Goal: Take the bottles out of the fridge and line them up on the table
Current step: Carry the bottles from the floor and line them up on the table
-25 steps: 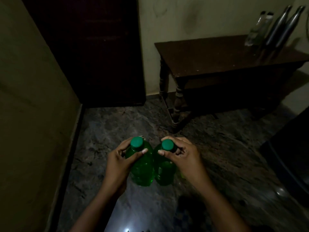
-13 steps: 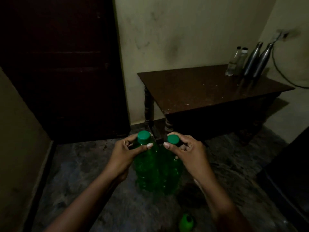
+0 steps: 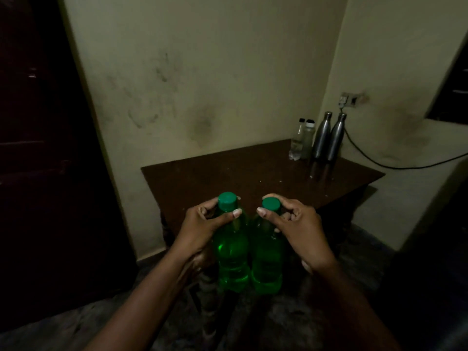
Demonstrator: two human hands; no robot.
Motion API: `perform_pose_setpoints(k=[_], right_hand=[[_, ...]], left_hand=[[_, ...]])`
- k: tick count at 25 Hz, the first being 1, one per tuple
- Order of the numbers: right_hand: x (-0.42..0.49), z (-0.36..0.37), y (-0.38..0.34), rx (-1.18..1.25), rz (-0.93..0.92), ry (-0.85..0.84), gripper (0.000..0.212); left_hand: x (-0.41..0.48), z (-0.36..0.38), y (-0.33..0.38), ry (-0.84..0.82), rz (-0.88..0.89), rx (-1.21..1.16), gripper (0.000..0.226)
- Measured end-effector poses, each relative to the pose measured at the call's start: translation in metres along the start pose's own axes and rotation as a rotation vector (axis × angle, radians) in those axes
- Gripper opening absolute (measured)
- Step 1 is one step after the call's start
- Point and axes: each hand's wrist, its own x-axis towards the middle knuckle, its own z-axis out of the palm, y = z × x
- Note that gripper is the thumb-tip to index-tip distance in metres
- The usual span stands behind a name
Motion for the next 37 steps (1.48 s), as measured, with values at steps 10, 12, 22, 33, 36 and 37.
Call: perform_pose_setpoints(k=[10,12,22,33,36,37], right_hand=[[0.227,-0.037,0.063,0.048,0.042,0.211,0.03],[0.269,-0.043,0.076,0.003,0.015,0.245,0.028],[0.511,-0.095,0.182,0.047,-0.038,0.24,0.023],[0.742,-0.128,0.287,0.165,0.084,0.134,0.026],[0.778,-0.129,0.302,0.175,0.094,0.101,0.031],[0.788,-0.13,0.307,0.181,0.099,0.088,0.033]], left_hand=[[0.252,0.065,-0.019,-0.211,-0.068,-0.083,0.031],[0.302,0.079,-0.026,-0.226,-0.079,-0.083,0.031],[0.542,0.168,-0.092,-0.019,-0.033,-0.109,0.032],[0.759,0.253,-0.158,0.312,-0.001,-0.037,0.038],[0.789,0.259,-0.175,0.35,0.004,0.04,0.038],[0.798,0.259,-0.181,0.356,0.013,0.071,0.038]])
